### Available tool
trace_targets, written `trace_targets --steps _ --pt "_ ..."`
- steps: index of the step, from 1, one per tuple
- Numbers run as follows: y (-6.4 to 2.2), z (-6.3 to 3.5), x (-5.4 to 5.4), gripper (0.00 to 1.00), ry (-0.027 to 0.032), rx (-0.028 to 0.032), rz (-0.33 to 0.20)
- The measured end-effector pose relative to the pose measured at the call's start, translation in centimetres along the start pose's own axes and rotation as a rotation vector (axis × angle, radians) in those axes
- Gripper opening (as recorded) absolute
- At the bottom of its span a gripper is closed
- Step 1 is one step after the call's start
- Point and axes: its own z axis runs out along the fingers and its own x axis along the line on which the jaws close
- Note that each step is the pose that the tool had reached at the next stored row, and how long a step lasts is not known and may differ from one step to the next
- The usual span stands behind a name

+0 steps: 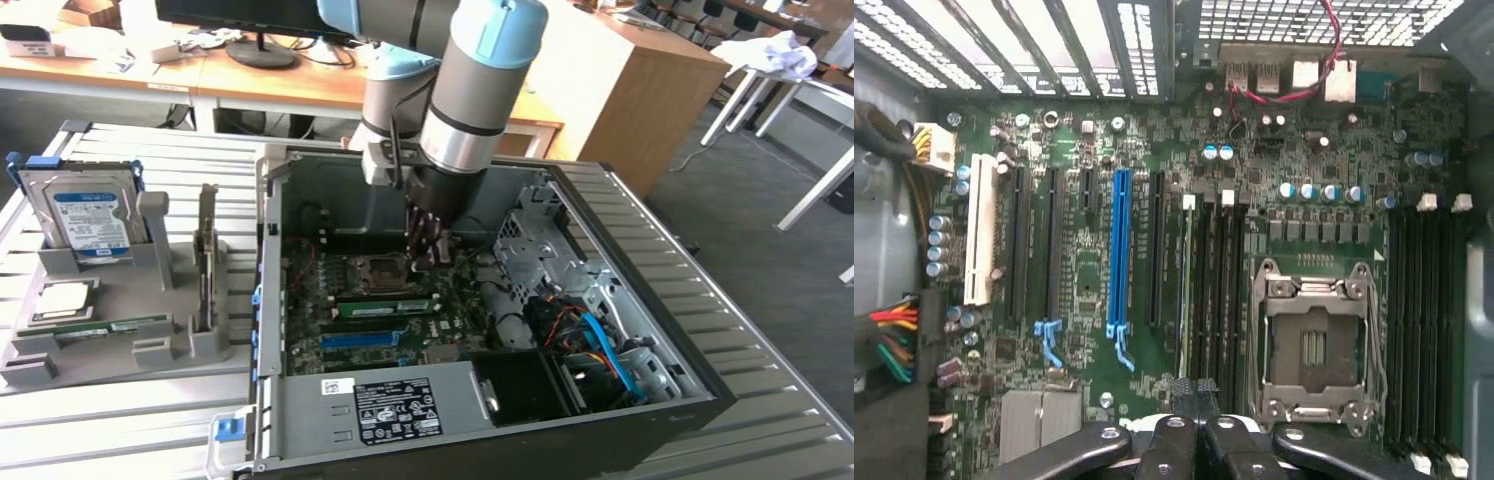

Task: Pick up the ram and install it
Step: 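Press down the ram until it locks into place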

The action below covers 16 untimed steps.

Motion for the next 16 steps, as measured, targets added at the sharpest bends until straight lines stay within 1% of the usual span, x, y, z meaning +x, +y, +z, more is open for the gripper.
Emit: trace_targets --steps 16 --pt "-2.33 -1.44 0.1 0.1 0.0001 -0.0034 0.0"
